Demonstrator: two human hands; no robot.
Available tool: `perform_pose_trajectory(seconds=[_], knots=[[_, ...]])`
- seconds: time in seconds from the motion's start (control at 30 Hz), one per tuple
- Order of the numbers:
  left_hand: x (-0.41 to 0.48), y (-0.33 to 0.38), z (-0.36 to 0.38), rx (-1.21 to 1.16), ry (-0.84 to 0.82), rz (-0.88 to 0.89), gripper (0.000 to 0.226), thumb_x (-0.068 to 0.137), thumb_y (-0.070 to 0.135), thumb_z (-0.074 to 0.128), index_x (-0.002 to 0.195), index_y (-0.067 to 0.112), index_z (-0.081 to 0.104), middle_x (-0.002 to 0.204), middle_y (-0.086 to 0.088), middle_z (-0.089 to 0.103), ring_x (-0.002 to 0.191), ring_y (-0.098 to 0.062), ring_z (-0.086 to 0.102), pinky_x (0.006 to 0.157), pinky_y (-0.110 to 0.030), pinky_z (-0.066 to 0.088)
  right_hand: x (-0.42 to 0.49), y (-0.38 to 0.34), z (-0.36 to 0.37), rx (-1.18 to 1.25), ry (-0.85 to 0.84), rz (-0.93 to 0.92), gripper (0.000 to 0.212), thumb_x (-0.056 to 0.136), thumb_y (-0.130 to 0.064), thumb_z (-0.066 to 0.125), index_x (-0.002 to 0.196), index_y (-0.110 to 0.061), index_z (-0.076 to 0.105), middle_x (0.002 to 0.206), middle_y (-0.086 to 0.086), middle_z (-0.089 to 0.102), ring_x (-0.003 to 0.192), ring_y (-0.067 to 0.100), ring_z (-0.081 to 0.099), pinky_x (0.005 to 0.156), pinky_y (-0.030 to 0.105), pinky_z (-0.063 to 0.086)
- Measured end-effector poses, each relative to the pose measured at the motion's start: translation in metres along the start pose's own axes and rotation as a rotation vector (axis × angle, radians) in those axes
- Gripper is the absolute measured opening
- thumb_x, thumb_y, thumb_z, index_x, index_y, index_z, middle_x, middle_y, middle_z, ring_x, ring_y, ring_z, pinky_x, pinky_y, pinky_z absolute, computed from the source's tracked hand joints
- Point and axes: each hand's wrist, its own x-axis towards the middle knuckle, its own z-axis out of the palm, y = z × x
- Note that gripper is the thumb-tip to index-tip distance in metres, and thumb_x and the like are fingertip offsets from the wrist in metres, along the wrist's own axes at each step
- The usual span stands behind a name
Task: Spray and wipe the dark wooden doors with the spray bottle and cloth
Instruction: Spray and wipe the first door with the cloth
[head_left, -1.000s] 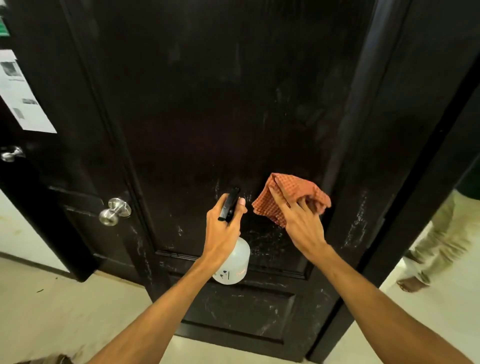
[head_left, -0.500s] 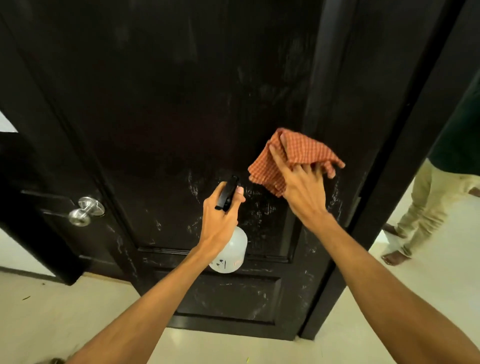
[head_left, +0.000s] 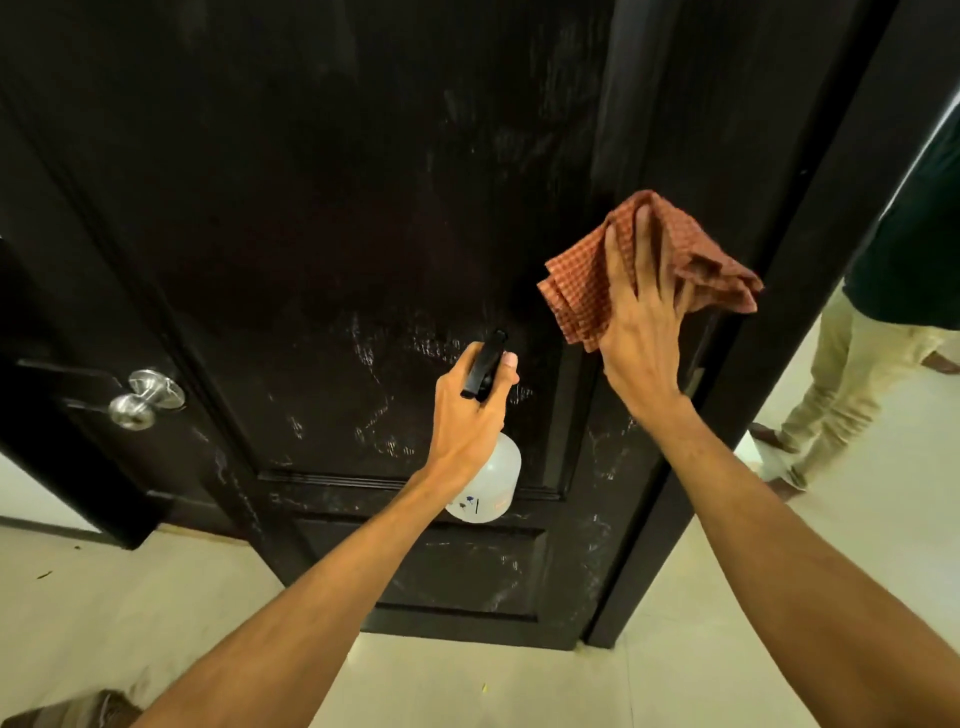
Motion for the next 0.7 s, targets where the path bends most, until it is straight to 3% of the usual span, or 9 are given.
perform_pose_trajectory(seconds=[0.13, 0.2, 0.27, 0.4, 0.47, 0.57, 0.7], knots=[[-0.007, -0.005, 0.008, -0.001, -0.015, -0.001, 0.019, 0.107, 0.024, 0.058, 0.102, 0.007, 0.063, 0.086, -0.007, 0.070, 0.045, -0.015, 0.047, 0.046, -0.025, 0.044, -0.077, 0.002, 0.023, -0.031, -0.076, 0.004, 0.094, 0.092, -0.012, 0.070, 0.165, -0.018, 0.012, 0.172, 0.013, 0.005, 0.158, 0.035, -0.001, 0.126, 0.057, -0.005], [-0.011, -0.008, 0.011, 0.004, -0.026, -0.010, 0.019, 0.106, 0.025, 0.058, 0.103, 0.007, 0.063, 0.088, -0.006, 0.071, 0.045, -0.016, 0.047, 0.046, -0.024, 0.044, -0.094, 0.011, 0.025, -0.047, -0.121, 0.004, 0.094, 0.089, -0.004, 0.068, 0.165, -0.021, 0.015, 0.172, 0.010, 0.006, 0.157, 0.038, 0.009, 0.127, 0.056, 0.000], [-0.014, -0.010, 0.011, 0.012, -0.033, -0.021, 0.018, 0.106, 0.025, 0.058, 0.103, 0.008, 0.064, 0.089, -0.007, 0.071, 0.045, -0.014, 0.047, 0.046, -0.023, 0.045, -0.076, 0.016, 0.020, -0.053, -0.067, 0.005, 0.090, 0.092, -0.006, 0.066, 0.165, -0.021, 0.016, 0.172, 0.010, 0.005, 0.155, 0.038, 0.015, 0.127, 0.051, -0.001], [-0.021, -0.021, 0.018, 0.050, -0.049, -0.028, 0.020, 0.107, 0.026, 0.058, 0.103, 0.007, 0.064, 0.089, -0.006, 0.071, 0.045, -0.014, 0.049, 0.047, -0.023, 0.045, -0.058, 0.020, 0.017, 0.021, 0.038, 0.058, 0.079, 0.099, -0.029, 0.056, 0.164, -0.013, 0.013, 0.171, 0.013, 0.003, 0.157, 0.036, -0.001, 0.125, 0.055, -0.009], [-0.024, -0.026, 0.021, 0.058, -0.045, -0.034, 0.022, 0.107, 0.027, 0.058, 0.101, 0.006, 0.064, 0.088, -0.006, 0.072, 0.045, -0.016, 0.050, 0.046, -0.023, 0.045, -0.094, 0.020, 0.029, 0.007, -0.047, 0.044, 0.084, 0.096, -0.024, 0.057, 0.164, -0.014, 0.009, 0.171, 0.015, 0.002, 0.157, 0.037, -0.001, 0.125, 0.061, -0.004], [-0.028, -0.030, 0.026, 0.062, -0.065, -0.038, 0.022, 0.107, 0.027, 0.058, 0.101, 0.006, 0.063, 0.088, -0.011, 0.071, 0.046, -0.018, 0.050, 0.046, -0.022, 0.044, -0.145, 0.025, 0.038, -0.046, -0.209, 0.056, 0.098, 0.087, -0.006, 0.069, 0.165, -0.020, 0.011, 0.171, 0.014, 0.012, 0.153, 0.040, 0.017, 0.123, 0.062, 0.010], [-0.032, -0.034, 0.038, 0.053, -0.089, -0.033, 0.022, 0.107, 0.027, 0.058, 0.101, 0.006, 0.063, 0.088, -0.019, 0.069, 0.046, -0.019, 0.049, 0.046, -0.023, 0.045, -0.094, 0.035, 0.025, -0.069, -0.030, 0.057, 0.085, 0.093, -0.012, 0.063, 0.164, -0.021, 0.019, 0.168, 0.012, 0.020, 0.145, 0.035, 0.028, 0.125, 0.047, 0.003]])
